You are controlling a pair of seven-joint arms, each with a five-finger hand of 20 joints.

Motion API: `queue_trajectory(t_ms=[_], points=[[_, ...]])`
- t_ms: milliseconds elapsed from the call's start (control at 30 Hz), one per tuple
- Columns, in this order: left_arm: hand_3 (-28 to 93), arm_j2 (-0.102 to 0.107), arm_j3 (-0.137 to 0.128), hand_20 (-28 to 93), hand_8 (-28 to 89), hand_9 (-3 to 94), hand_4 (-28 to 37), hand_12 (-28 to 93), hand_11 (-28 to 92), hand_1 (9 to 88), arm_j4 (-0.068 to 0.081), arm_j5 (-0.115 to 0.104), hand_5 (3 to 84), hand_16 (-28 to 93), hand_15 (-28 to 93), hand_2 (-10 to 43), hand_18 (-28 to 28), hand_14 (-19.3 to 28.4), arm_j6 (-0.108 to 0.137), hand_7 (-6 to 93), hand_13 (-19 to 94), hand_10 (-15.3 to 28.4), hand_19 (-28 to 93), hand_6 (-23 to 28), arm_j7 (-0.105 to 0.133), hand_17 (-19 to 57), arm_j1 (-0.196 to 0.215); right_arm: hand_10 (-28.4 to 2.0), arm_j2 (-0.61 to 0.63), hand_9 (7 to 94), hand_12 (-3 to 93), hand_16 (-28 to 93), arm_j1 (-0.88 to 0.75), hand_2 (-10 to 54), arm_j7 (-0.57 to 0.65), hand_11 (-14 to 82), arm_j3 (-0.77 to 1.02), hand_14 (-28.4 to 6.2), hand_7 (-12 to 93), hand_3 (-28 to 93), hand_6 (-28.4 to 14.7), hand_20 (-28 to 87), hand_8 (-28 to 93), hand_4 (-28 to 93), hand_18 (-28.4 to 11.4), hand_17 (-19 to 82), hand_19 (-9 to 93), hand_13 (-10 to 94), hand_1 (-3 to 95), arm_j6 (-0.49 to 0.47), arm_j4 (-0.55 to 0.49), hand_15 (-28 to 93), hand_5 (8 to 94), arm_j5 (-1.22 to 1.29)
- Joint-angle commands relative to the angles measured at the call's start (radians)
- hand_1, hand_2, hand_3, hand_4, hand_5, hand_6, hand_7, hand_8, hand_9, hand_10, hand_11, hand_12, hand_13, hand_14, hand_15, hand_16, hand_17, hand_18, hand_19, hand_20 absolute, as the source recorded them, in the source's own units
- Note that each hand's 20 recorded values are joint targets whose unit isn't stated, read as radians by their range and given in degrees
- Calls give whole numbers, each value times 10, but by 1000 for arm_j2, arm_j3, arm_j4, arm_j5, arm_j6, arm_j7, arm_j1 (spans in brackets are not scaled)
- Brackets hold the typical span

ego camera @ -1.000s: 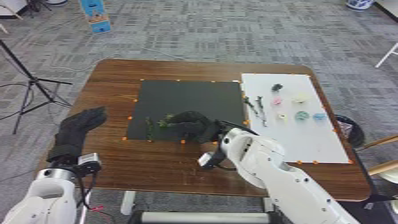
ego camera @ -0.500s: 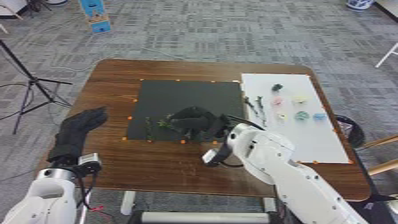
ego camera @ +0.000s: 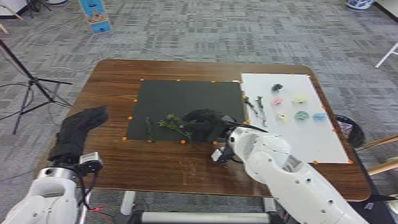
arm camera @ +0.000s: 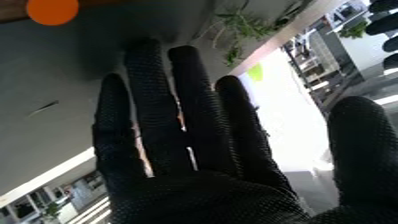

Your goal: Arrange flowers

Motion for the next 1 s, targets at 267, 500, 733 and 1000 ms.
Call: queue_trajectory(t_ms=[267,500,733,1000], points=[[726,-13,-2,130,-80,501,-283,119,168,186,-6,1,503,8,121,117,111,152,-14,146,396,126,37,23,7,-10,2,-161,-17,641,157,285,20,156,17,100,-46,-208,118,575,-37,485,-83,-148,-230,150,537,494,141,-34,-27,361,384,108],[725,-14,-2,130,-80,500,-283,119,166,186,-8,2,502,9,120,117,111,153,-15,146,396,125,37,22,6,-10,5,-166,-21,643,157,285,25,156,18,98,-46,-208,117,571,-38,486,-83,-146,-230,150,539,495,142,-36,-30,365,383,122],[726,-13,-3,130,-80,501,-283,120,168,187,-10,5,502,11,120,118,112,153,-18,146,395,125,38,22,-3,-10,10,-164,-28,645,156,284,15,155,27,99,-36,-208,118,569,-38,486,-83,-146,-230,150,539,494,142,-41,-33,366,383,135],[725,-8,-10,130,-80,501,-283,119,167,187,-9,3,502,11,119,118,112,153,-12,146,394,125,38,23,-7,-10,7,-174,13,626,160,283,-28,151,41,98,77,-207,123,575,-39,486,-82,-143,-230,147,538,489,143,-53,-84,366,394,163]])
